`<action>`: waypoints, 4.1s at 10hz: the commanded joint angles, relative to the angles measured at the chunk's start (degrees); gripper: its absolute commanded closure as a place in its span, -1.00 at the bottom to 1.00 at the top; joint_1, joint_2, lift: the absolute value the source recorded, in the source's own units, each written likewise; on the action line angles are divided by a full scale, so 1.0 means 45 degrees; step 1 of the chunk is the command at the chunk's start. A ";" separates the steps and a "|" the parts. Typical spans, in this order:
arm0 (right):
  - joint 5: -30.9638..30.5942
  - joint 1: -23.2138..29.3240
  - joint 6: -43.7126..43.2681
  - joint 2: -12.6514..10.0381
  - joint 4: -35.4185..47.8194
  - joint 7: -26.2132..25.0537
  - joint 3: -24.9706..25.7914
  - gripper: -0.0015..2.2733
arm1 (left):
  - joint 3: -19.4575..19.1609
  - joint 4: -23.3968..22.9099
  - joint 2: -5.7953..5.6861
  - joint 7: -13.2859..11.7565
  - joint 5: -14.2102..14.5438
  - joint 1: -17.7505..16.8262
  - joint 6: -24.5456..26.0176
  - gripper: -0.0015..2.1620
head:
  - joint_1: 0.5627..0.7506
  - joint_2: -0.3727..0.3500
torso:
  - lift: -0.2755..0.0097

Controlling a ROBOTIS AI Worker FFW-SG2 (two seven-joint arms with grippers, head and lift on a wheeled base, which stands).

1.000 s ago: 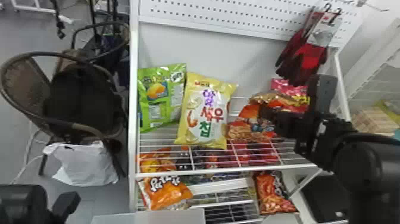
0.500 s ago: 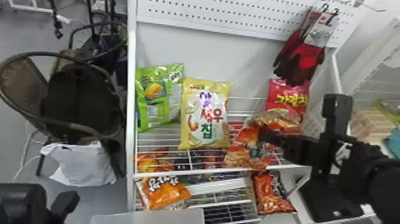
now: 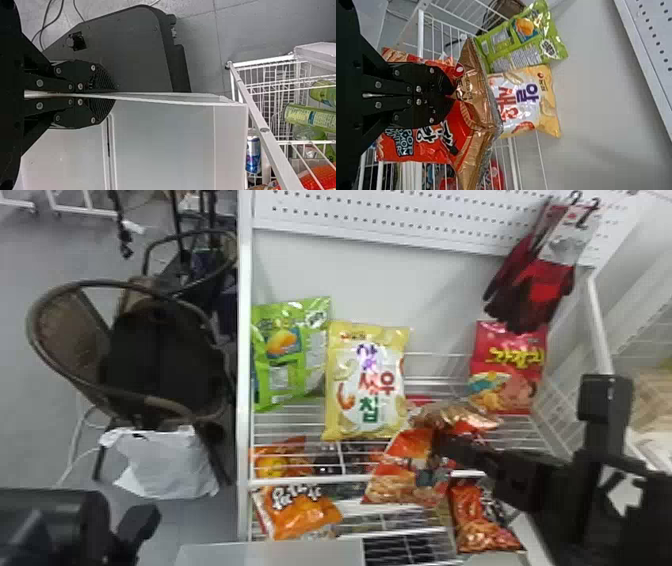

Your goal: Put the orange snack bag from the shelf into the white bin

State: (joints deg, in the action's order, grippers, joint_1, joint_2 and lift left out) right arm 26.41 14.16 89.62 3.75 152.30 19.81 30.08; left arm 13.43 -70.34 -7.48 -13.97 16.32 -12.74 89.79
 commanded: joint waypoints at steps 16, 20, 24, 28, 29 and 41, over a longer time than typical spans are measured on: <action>0.0127 0.2283 0.0103 -0.0814 -0.1070 0.3899 -0.2133 -0.94 | -0.0035 -0.0072 0.0021 0.0039 -0.0014 0.0137 0.0054 0.98 | 0.41 0.11 | 0.94; -0.0049 0.2303 -0.1134 -0.0845 -0.2203 0.3587 -0.1820 -0.96 | -0.0055 -0.0072 0.0041 0.0058 -0.0053 0.0156 0.0054 0.98 | 0.41 0.05 | 0.94; 0.0459 0.2303 -0.7345 -0.0845 -0.3941 0.1419 -0.1801 -0.93 | -0.0074 -0.0033 0.0177 0.0098 -0.0131 0.0156 0.0054 0.98 | 0.41 -0.18 | 0.94; 0.0459 0.2498 -1.0704 -0.0845 -0.4664 -0.0300 -0.1234 -0.92 | -0.0113 0.0006 0.0177 0.0117 -0.0170 0.0176 0.0054 0.98 | 0.41 -0.52 | 0.94; 0.0440 0.2518 -1.1993 -0.0845 -0.5230 -0.0593 -0.1195 -0.92 | -0.0133 0.0045 0.0177 0.0117 -0.0170 0.0156 0.0054 0.98 | 0.41 -0.62 | 0.94; -0.1123 0.4217 -2.0314 -0.0696 -0.9742 -0.0417 -0.1332 -0.91 | -0.0250 -0.0502 -0.0037 0.0058 -0.0092 0.0469 0.0054 0.98 | 0.41 -0.94 | 0.94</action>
State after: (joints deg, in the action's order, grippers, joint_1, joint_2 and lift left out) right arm 21.14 32.45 -1.78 0.64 108.22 17.99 24.43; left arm 12.51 -72.24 -7.65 -13.73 15.96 -10.96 89.79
